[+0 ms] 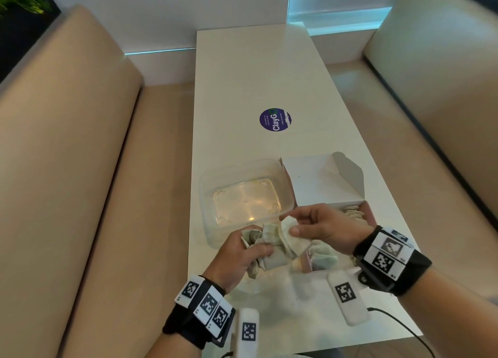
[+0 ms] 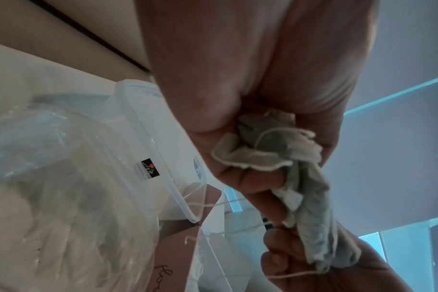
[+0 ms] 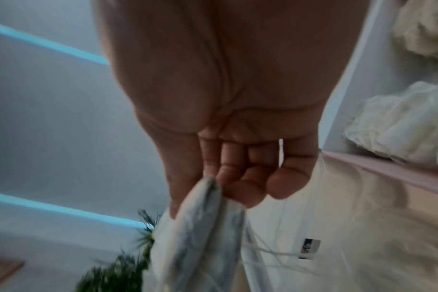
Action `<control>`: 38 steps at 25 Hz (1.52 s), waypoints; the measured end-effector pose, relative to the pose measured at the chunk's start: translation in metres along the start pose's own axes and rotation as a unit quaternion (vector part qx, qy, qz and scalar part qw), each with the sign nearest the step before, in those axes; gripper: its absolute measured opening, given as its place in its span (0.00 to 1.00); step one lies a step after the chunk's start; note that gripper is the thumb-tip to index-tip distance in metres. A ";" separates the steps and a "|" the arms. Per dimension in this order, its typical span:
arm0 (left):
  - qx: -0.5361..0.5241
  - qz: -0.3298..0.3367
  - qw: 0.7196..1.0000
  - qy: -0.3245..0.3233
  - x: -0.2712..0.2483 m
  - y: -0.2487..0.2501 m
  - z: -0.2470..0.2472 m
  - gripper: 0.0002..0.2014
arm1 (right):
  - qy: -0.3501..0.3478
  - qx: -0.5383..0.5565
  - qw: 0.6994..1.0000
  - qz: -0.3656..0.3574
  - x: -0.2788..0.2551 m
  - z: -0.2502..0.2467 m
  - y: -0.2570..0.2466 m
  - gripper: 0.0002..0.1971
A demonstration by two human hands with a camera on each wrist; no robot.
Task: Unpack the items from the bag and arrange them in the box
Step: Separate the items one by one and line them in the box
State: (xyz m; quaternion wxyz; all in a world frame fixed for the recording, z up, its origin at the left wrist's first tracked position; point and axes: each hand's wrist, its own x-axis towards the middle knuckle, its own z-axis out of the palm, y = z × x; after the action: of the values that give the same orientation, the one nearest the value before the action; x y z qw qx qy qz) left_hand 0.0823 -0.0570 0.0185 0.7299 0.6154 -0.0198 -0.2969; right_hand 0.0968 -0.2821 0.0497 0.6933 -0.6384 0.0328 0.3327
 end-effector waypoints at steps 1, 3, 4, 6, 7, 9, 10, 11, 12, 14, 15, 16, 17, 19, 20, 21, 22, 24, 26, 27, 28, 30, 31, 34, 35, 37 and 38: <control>0.015 0.006 1.000 -0.007 0.000 0.000 0.000 0.21 | -0.007 -0.045 0.999 0.004 0.001 0.003 -0.001 0.15; 0.014 0.013 1.000 -0.009 -0.001 0.002 0.000 0.18 | -0.010 -0.090 0.996 0.000 0.002 0.011 -0.004 0.04; -0.001 0.013 1.000 -0.005 -0.001 0.003 -0.001 0.16 | 0.004 -0.087 0.996 -0.006 0.003 0.012 -0.005 0.03; -0.031 0.010 0.999 0.019 -0.001 0.005 -0.004 0.09 | 0.067 -0.049 0.996 -0.031 0.002 0.012 -0.007 0.02; -0.039 0.006 0.998 0.044 0.000 0.004 -0.007 0.05 | 0.111 -0.030 0.992 -0.060 0.001 0.012 -0.009 0.00; -0.043 -0.017 0.994 0.097 0.002 -0.001 -0.012 0.02 | 0.177 -0.049 0.974 -0.130 -0.005 0.015 -0.013 0.02; -0.044 -0.025 0.992 0.112 0.004 -0.004 -0.015 0.03 | 0.189 -0.082 0.965 -0.160 -0.007 0.018 -0.014 0.03; -0.048 -0.028 0.992 0.114 0.006 -0.007 -0.017 0.06 | 0.188 -0.123 0.958 -0.180 -0.010 0.024 -0.016 0.04; -0.057 -0.029 0.992 0.106 0.006 -0.007 -0.015 0.08 | 0.179 -0.170 0.952 -0.181 -0.010 0.029 -0.015 0.05; -0.058 -0.026 0.993 0.096 0.008 -0.006 -0.011 0.13 | 0.121 -0.227 0.956 -0.139 -0.009 0.034 -0.012 0.05; -0.045 -0.023 0.994 0.099 0.009 -0.004 -0.010 0.14 | 0.077 -0.212 0.969 -0.105 -0.007 0.034 -0.009 0.03; -0.029 -0.020 0.994 0.103 0.010 -0.003 -0.009 0.14 | 0.034 -0.166 0.983 -0.071 -0.006 0.032 -0.006 0.03; -0.016 -0.018 0.994 0.108 0.011 -0.003 -0.010 0.12 | 0.002 -0.103 0.994 -0.037 -0.005 0.029 -0.003 0.04; -0.017 -0.020 0.995 0.096 0.010 -0.003 -0.012 0.11 | -0.031 0.010 0.999 0.019 -0.001 0.023 0.002 0.08; -0.029 -0.020 0.996 0.082 0.009 -0.003 -0.011 0.12 | -0.029 0.029 0.998 0.037 0.002 0.019 0.005 0.11; -0.052 -0.020 0.996 0.064 0.008 -0.001 -0.009 0.13 | -0.026 0.021 0.998 0.047 0.003 0.017 0.006 0.16; -0.076 -0.023 0.996 0.051 0.006 0.001 -0.006 0.15 | -0.016 0.000 0.998 0.055 0.006 0.016 0.009 0.19; -0.100 -0.026 0.994 0.035 0.005 0.002 -0.002 0.19 | 0.006 -0.027 0.998 0.056 0.007 0.015 0.010 0.12; -0.089 -0.020 0.995 0.029 0.005 0.002 -0.002 0.20 | 0.025 -0.009 0.998 0.055 0.006 0.016 0.007 0.05; -0.076 -0.018 0.996 0.032 0.006 -0.001 -0.003 0.21 | 0.027 0.006 0.998 0.050 0.006 0.017 0.008 0.06; -0.066 -0.020 0.997 0.036 0.006 -0.002 -0.004 0.22 | 0.030 0.025 0.998 0.046 0.006 0.017 0.009 0.13; -0.052 -0.028 0.996 0.060 0.007 -0.002 -0.005 0.19 | 0.046 0.052 0.997 0.027 0.007 0.012 0.011 0.21; -0.049 -0.038 0.995 0.080 0.008 -0.001 -0.005 0.14 | 0.059 0.045 0.997 0.007 0.006 0.008 0.012 0.21; -0.047 -0.084 0.987 0.131 0.010 0.002 -0.009 0.07 | 0.044 -0.107 0.993 -0.033 -0.001 0.000 0.015 0.16; -0.033 -0.091 0.985 0.143 0.010 0.000 -0.013 0.08 | 0.015 -0.178 0.983 -0.029 -0.003 0.002 0.015 0.13; -0.011 -0.091 0.986 0.139 0.011 -0.003 -0.014 0.08 | -0.018 -0.276 0.961 -0.010 -0.004 0.008 0.016 0.10; -0.012 -0.086 0.989 0.121 0.010 -0.002 -0.012 0.10 | -0.015 -0.281 0.959 -0.013 -0.003 0.011 0.016 0.11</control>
State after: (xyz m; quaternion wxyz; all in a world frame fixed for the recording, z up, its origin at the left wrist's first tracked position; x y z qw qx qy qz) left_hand 0.0947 -0.0509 0.0102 0.7060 0.6375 0.1251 -0.2820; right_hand 0.0821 -0.2742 0.0388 0.4908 -0.8029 -0.0810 0.3287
